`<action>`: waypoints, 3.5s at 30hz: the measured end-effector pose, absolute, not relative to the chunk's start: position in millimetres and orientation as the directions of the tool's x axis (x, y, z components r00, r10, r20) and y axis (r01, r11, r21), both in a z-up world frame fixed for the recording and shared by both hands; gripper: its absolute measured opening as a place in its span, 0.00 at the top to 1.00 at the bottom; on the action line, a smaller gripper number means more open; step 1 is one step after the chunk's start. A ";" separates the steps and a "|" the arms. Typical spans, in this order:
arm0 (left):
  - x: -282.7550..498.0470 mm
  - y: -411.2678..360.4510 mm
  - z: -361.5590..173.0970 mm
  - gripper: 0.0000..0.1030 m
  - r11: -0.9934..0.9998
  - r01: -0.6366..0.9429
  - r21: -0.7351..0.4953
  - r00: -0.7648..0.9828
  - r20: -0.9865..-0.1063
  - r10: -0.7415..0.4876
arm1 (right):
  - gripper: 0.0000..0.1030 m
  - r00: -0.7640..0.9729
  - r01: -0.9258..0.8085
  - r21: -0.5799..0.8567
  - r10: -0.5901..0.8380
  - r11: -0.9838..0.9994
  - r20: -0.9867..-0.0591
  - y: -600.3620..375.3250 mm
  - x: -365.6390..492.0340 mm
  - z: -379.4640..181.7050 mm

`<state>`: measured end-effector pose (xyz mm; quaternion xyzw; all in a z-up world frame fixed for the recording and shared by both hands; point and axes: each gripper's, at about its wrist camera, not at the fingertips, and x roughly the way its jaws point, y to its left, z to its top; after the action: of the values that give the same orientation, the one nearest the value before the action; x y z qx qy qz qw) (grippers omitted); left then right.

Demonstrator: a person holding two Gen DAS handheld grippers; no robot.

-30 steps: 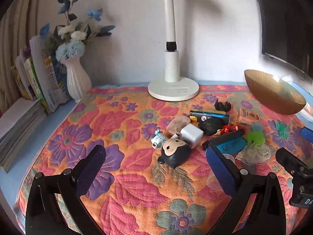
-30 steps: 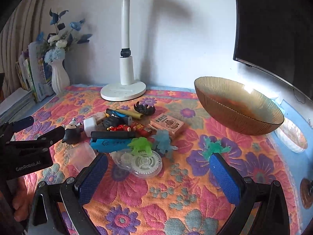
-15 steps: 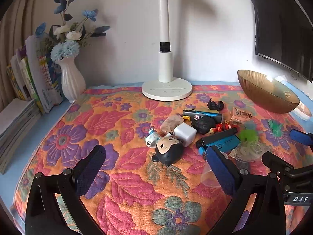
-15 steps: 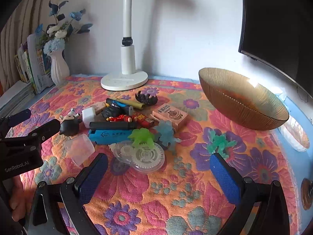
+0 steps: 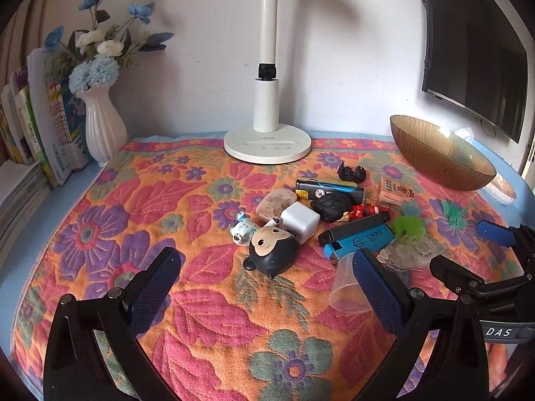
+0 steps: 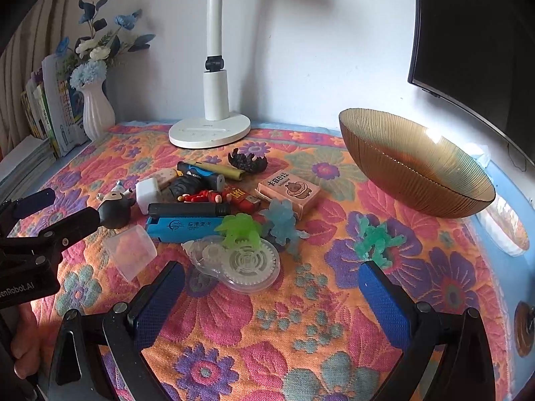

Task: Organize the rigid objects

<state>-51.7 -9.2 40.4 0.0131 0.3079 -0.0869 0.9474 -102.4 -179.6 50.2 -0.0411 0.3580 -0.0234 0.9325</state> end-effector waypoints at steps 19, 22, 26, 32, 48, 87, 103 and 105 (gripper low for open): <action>-36.7 11.9 32.6 0.01 0.976 0.140 -0.166 0.741 -0.636 -0.214 | 0.00 0.734 0.002 -0.090 -0.063 0.996 -0.676 -178.2 -99.9 49.1; -36.1 14.0 32.2 0.01 0.975 0.134 -0.175 0.740 -0.638 -0.216 | 0.00 0.731 -0.003 -0.089 -0.058 0.996 -0.680 -177.9 -99.2 48.6; -33.8 16.9 30.8 0.01 0.972 0.132 -0.194 0.729 -0.646 -0.228 | 0.00 0.730 -0.006 -0.087 -0.056 0.996 -0.681 -177.9 -99.3 48.3; -33.2 16.2 30.0 0.01 0.973 0.130 -0.192 0.725 -0.651 -0.226 | 0.00 0.728 -0.012 -0.086 -0.050 0.996 -0.684 -177.0 -98.2 48.1; -21.6 20.7 19.8 0.01 0.974 0.089 -0.209 0.669 -0.712 -0.213 | 0.00 0.750 -0.030 -0.122 -0.058 0.992 -0.659 -170.7 -102.7 50.4; -23.3 13.8 24.1 0.01 0.976 0.110 -0.186 0.677 -0.706 -0.210 | 0.00 0.742 -0.023 -0.110 -0.057 0.994 -0.668 -173.2 -102.2 50.5; 45.4 -3.1 14.8 0.49 0.931 0.104 -0.350 0.460 -0.813 -0.357 | 0.44 0.678 -0.613 -0.455 0.136 0.646 -0.722 -100.6 -94.9 56.1; 46.3 -6.2 12.0 0.59 0.937 0.120 -0.328 0.465 -0.815 -0.345 | 0.45 0.712 -0.627 -0.548 0.119 0.554 -0.692 -87.8 -97.7 47.4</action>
<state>46.3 -6.2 12.0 -0.1126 0.4986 -0.1372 0.8485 -97.7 -87.8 47.4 -0.4151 0.3055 0.2256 0.8267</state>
